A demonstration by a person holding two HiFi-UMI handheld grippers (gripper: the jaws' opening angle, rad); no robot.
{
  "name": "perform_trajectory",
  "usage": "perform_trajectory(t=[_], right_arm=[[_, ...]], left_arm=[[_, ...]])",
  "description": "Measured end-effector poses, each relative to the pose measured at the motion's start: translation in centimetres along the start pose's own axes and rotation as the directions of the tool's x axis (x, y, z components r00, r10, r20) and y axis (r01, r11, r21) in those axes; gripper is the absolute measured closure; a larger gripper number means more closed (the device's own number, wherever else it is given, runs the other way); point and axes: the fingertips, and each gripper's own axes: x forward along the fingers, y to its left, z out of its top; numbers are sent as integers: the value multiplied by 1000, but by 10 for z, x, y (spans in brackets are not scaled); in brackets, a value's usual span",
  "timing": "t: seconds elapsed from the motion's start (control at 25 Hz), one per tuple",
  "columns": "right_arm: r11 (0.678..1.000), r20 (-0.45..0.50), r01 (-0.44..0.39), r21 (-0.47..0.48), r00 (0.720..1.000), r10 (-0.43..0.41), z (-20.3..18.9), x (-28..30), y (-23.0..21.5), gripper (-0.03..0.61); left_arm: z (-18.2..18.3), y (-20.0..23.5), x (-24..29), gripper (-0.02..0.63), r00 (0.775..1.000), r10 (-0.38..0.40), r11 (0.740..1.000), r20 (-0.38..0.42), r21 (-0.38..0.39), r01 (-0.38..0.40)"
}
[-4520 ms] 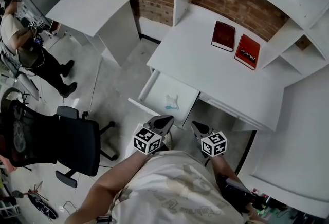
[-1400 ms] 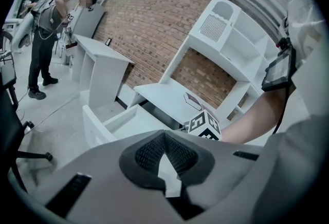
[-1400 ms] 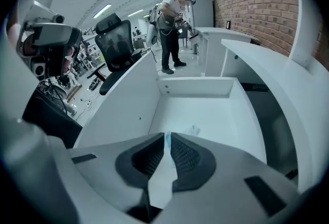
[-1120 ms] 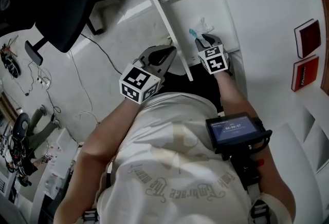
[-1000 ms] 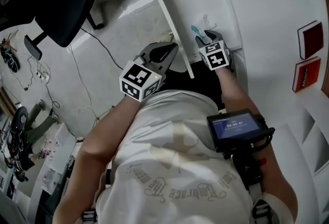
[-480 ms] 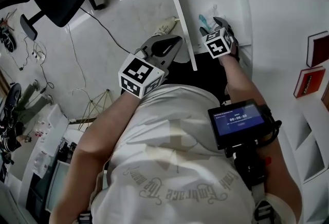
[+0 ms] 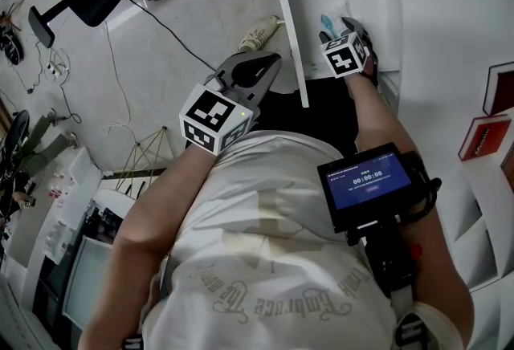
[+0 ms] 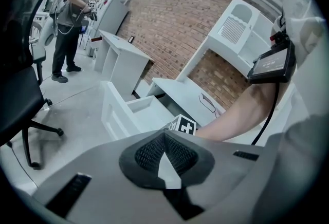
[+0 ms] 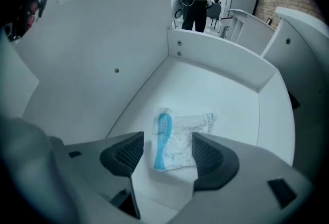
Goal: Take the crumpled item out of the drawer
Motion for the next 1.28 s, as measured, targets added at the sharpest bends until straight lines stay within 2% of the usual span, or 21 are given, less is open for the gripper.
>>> perform_trajectory(t=[0.16,0.36,0.56,0.92,1.28], right_arm=[[999,-22,24,27,1000,-23,-6,1,-8,291],[999,-33,46,-6,998,-46,-9,3,-10,295],[996,-37,81,-49,996,-82,-8,4,-11,344],[995,-3,102,4,995,-102,-9,-5,-19,483],[996,8,93,2,996,-94,-8,-7,-16,492]], left_arm=[[1,-3,-3,594,1000,6,1000,-2,-7,-6],[-3,-4,-3,594,1000,10,1000,-12,-11,-10],[-1,-2,-4,594,1000,10,1000,-20,-7,-10],[2,-3,-4,594,999,4,1000,-33,20,-3],[9,0,-2,594,999,-11,999,-42,49,13]])
